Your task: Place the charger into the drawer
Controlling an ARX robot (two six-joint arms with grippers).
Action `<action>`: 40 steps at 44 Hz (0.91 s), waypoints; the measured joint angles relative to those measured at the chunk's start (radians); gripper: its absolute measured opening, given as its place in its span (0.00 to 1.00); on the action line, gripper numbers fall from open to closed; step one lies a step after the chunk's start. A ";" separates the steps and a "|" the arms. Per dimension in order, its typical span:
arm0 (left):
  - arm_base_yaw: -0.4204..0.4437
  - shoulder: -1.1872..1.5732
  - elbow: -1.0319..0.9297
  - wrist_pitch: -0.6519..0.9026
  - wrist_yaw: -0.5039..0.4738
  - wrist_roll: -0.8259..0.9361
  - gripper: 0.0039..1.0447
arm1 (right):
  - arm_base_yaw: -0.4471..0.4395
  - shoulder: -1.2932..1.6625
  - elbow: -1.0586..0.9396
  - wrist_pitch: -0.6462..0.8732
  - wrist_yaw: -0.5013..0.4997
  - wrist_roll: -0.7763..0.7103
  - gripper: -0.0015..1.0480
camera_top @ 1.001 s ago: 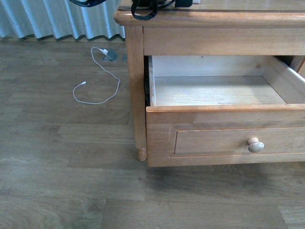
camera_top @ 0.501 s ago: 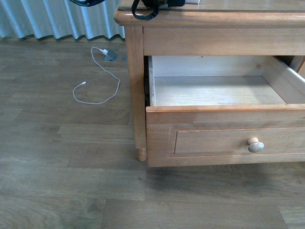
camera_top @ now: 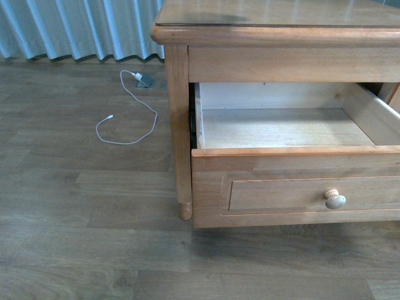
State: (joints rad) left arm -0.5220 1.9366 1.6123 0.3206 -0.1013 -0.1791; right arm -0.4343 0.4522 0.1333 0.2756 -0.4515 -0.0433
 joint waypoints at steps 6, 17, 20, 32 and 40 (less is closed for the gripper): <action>-0.060 -0.050 -0.100 0.030 0.043 0.006 0.04 | 0.000 0.000 0.000 0.000 0.000 0.000 0.92; -0.123 0.032 -0.145 0.016 0.061 0.013 0.04 | 0.000 0.000 0.000 0.000 0.000 0.000 0.92; -0.143 0.213 -0.082 -0.039 0.070 0.005 0.04 | 0.000 0.000 0.000 0.000 0.000 0.000 0.92; -0.162 0.370 0.063 -0.098 0.070 -0.005 0.04 | 0.000 0.000 0.000 0.000 0.000 0.000 0.92; -0.158 0.409 0.095 -0.116 0.026 -0.011 0.20 | 0.000 0.000 0.000 0.000 0.000 0.000 0.92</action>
State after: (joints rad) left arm -0.6796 2.3451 1.7077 0.2047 -0.0750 -0.1898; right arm -0.4343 0.4522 0.1333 0.2756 -0.4515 -0.0433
